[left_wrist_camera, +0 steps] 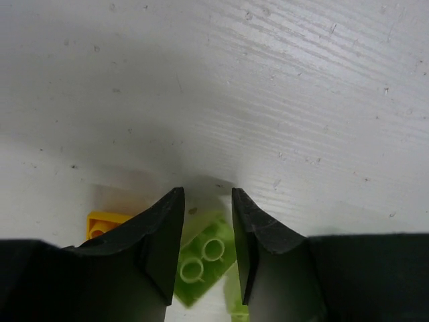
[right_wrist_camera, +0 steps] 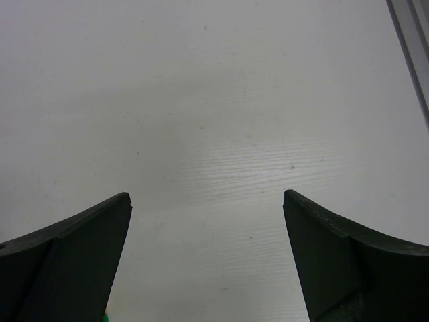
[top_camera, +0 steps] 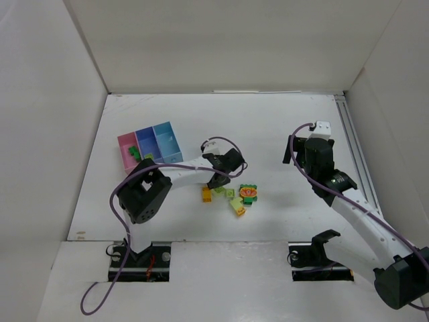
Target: Sort the legos into containers by color
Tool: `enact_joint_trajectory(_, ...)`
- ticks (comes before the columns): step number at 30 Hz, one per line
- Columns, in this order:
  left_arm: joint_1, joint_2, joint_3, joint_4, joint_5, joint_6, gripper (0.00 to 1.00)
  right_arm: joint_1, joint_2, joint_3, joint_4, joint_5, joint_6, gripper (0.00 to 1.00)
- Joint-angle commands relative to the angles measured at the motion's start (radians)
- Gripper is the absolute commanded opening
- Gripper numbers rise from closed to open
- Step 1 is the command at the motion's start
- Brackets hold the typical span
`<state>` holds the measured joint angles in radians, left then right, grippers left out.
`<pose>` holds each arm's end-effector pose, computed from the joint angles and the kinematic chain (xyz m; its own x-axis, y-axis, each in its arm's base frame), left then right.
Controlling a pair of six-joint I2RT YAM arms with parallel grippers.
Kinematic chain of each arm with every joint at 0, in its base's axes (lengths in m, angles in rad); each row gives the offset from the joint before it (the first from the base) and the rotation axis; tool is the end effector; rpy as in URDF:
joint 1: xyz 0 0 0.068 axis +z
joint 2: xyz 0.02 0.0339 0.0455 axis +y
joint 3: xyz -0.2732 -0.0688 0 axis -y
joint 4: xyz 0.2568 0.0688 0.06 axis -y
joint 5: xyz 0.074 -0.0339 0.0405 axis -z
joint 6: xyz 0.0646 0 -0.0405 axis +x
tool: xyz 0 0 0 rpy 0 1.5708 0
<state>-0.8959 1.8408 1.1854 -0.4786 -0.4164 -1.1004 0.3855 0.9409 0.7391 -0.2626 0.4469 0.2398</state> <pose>0.2637 -0.2877 0.1473 -0.7978 -0.3078 -0.5184 -0.2295 0.9502 -0.2110 0.2337 0.0647 0.2823 -0.3986 0.0694 -0.9145 0.1170 0.9928 0.0243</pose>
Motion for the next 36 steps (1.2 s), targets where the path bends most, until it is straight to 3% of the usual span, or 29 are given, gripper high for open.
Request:
enact_joint_trajectory(1, -0.005, -0.074, 0.003, -0.057, -0.027, -0.012, 0.24, -0.007, -0.011, 0.005, 0.01, 0.003, -0.004, 1.0)
enact_joint_trajectory(9, 0.014, -0.117, -0.007, -0.057, -0.047, 0.01, 0.23, -0.007, -0.011, 0.005, 0.01, 0.003, -0.004, 1.0)
enact_joint_trajectory(13, 0.014, -0.143, -0.036, -0.046, -0.032, 0.049, 0.38, -0.007, -0.011, 0.005, -0.012, 0.003, -0.004, 1.0)
enact_joint_trajectory(14, -0.004, -0.175, -0.053, -0.026, -0.021, 0.098, 0.51, -0.007, -0.02, 0.005, -0.012, 0.003, -0.004, 1.0)
enact_joint_trajectory(17, -0.018, -0.279, -0.167, 0.081, 0.037, 0.207, 0.66, -0.007, -0.021, 0.005, -0.012, 0.003, -0.004, 1.0)
enact_joint_trajectory(22, -0.04, -0.478, -0.354, 0.293, 0.136, 0.46, 0.75, -0.016, -0.021, 0.005, -0.001, -0.034, -0.013, 1.0)
enact_joint_trajectory(25, -0.04, -0.592, -0.42, 0.369, 0.211, 0.574, 0.86, -0.016, 0.001, 0.005, -0.001, -0.043, -0.023, 1.0)
enact_joint_trajectory(27, -0.04, -0.639, -0.46, 0.454, 0.282, 0.683, 0.99, -0.016, 0.01, 0.005, 0.008, -0.053, -0.023, 1.0)
enact_joint_trajectory(34, -0.04, -0.582, -0.515, 0.621, 0.496, 0.979, 1.0, -0.016, 0.055, 0.005, 0.008, -0.091, -0.051, 1.0)
enact_joint_trajectory(36, -0.04, -0.56, -0.515, 0.641, 0.479, 0.988, 1.0, -0.016, 0.064, 0.016, 0.008, -0.091, -0.051, 1.0)
